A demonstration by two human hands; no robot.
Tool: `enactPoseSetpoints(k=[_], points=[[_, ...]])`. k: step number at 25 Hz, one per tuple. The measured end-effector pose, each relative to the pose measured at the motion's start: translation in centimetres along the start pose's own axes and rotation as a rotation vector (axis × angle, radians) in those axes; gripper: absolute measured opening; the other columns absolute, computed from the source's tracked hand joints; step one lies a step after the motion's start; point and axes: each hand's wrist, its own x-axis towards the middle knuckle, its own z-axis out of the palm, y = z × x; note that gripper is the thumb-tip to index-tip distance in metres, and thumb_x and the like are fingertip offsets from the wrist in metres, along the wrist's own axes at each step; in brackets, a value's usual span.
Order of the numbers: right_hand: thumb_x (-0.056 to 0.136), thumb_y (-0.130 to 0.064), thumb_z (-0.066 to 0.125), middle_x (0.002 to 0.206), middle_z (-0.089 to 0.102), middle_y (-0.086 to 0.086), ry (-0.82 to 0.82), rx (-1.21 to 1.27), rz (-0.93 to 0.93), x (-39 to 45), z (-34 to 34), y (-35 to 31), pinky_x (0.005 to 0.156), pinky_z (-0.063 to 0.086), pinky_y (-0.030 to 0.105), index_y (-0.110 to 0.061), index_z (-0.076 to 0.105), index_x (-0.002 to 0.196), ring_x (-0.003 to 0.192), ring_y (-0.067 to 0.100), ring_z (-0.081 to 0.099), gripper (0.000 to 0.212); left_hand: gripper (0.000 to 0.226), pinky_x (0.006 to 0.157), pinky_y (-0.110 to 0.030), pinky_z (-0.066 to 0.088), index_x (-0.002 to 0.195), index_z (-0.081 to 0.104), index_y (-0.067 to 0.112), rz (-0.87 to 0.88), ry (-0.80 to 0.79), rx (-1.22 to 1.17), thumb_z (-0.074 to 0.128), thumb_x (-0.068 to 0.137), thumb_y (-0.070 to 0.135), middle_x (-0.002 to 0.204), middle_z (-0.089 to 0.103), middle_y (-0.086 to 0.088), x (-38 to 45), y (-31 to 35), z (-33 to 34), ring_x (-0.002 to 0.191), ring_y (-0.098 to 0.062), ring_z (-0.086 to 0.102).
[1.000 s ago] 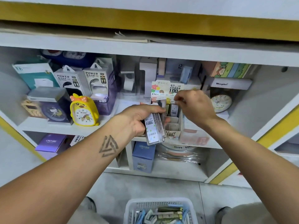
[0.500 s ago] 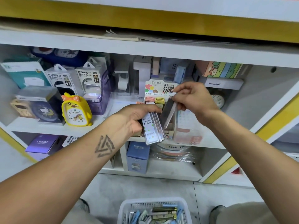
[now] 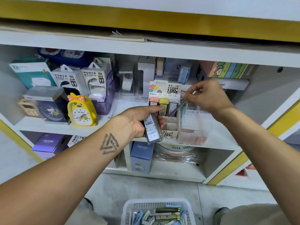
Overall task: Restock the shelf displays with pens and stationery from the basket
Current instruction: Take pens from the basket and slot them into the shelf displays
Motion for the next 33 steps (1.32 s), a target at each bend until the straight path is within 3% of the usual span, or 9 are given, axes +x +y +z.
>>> enactPoseSetpoints(k=[5, 10, 14, 19, 24, 26, 29, 31, 33], points=[[0.087, -0.019, 0.076, 0.082, 0.072, 0.000, -0.053, -0.262, -0.116, 0.2, 1.0, 0.5, 0.060, 0.050, 0.017, -0.014, 0.074, 0.099, 0.078, 0.015, 0.069, 0.013, 0.013, 0.059, -0.040, 0.060, 0.083, 0.061, 0.002, -0.010, -0.034, -0.032, 0.072, 0.084, 0.009, 0.061, 0.064, -0.016, -0.1, -0.1, 0.1, 0.050, -0.024, 0.065], [0.093, -0.013, 0.064, 0.084, 0.064, 0.009, 0.000, -0.512, -0.467, 0.0, 1.8, 0.6, 0.069, 0.049, 0.039, -0.005, 0.064, 0.089, 0.079, 0.028, 0.059, 0.009, 0.019, 0.068, -0.048, 0.060, 0.102, 0.056, -0.002, -0.007, -0.070, -0.093, 0.056, 0.083, -0.002, 0.084, 0.066, -0.025, -0.6, -0.1, 0.2, 0.070, -0.034, 0.068], [0.092, -0.014, 0.066, 0.084, 0.066, 0.012, 0.042, -0.513, -0.479, -0.3, 2.1, 0.6, 0.066, 0.051, 0.044, -0.010, 0.054, 0.104, 0.076, 0.036, 0.059, 0.017, 0.032, 0.068, -0.054, 0.059, 0.110, 0.054, -0.002, 0.020, -0.122, -0.130, 0.044, 0.081, -0.008, 0.095, 0.065, -0.028, -0.9, 0.1, 0.1, 0.079, -0.039, 0.069], [0.093, -0.017, 0.066, 0.084, 0.068, 0.008, 0.057, -0.610, -0.494, -0.3, 2.4, 0.5, 0.059, 0.042, 0.037, -0.016, 0.055, 0.103, 0.076, 0.036, 0.059, 0.015, 0.036, 0.060, -0.052, 0.059, 0.121, 0.055, -0.002, 0.030, -0.127, -0.107, 0.050, 0.087, -0.012, 0.093, 0.070, -0.028, -0.7, -0.1, 0.0, 0.078, -0.039, 0.073], [0.096, -0.012, 0.055, 0.100, 0.070, 0.005, 0.011, -0.660, -0.488, -0.7, 3.1, 0.9, 0.069, 0.054, 0.043, -0.012, 0.072, 0.101, 0.088, 0.031, 0.064, 0.017, 0.016, 0.060, -0.047, 0.060, 0.096, 0.066, 0.007, 0.065, -0.085, -0.010, 0.068, 0.084, -0.003, 0.079, 0.075, -0.015, -0.4, -0.4, 0.1, 0.068, -0.029, 0.074], [0.098, -0.017, 0.057, 0.100, 0.072, 0.002, 0.016, -0.473, -0.401, -0.6, 3.3, 0.5, 0.072, 0.055, 0.039, -0.013, 0.074, 0.102, 0.086, 0.025, 0.067, 0.018, 0.017, 0.069, -0.048, 0.058, 0.094, 0.067, 0.009, 0.064, -0.061, 0.039, 0.073, 0.081, 0.000, 0.078, 0.075, -0.012, -0.3, -0.5, 0.1, 0.068, -0.026, 0.074], [0.094, -0.029, 0.070, 0.083, 0.075, -0.004, -0.271, 0.116, -0.032, -0.8, 3.5, -0.8, 0.058, 0.051, 0.025, -0.022, 0.074, 0.104, 0.068, 0.011, 0.067, 0.013, 0.015, 0.068, -0.046, 0.058, 0.093, 0.068, 0.009, 0.068, -0.071, 0.028, 0.074, 0.081, 0.003, 0.081, 0.075, -0.012, -0.2, -0.6, 0.3, 0.069, -0.025, 0.074], [0.091, -0.018, 0.074, 0.073, 0.072, 0.001, -0.394, 0.252, 0.051, -1.1, 3.7, -1.1, 0.052, 0.047, 0.021, -0.015, 0.075, 0.100, 0.059, 0.011, 0.061, 0.009, 0.013, 0.064, -0.044, 0.060, 0.094, 0.068, 0.008, 0.068, -0.102, 0.012, 0.071, 0.083, 0.003, 0.083, 0.075, -0.012, -0.5, -0.6, 0.6, 0.071, -0.025, 0.074], [0.088, -0.001, 0.072, 0.068, 0.067, 0.010, -0.353, 0.276, 0.058, -1.2, 3.4, -1.2, 0.050, 0.046, 0.022, -0.005, 0.074, 0.092, 0.054, 0.012, 0.057, 0.006, 0.013, 0.064, -0.044, 0.061, 0.097, 0.069, 0.007, 0.059, -0.128, -0.010, 0.070, 0.085, 0.004, 0.086, 0.076, -0.012, -0.8, -0.6, 0.8, 0.073, -0.025, 0.074]])
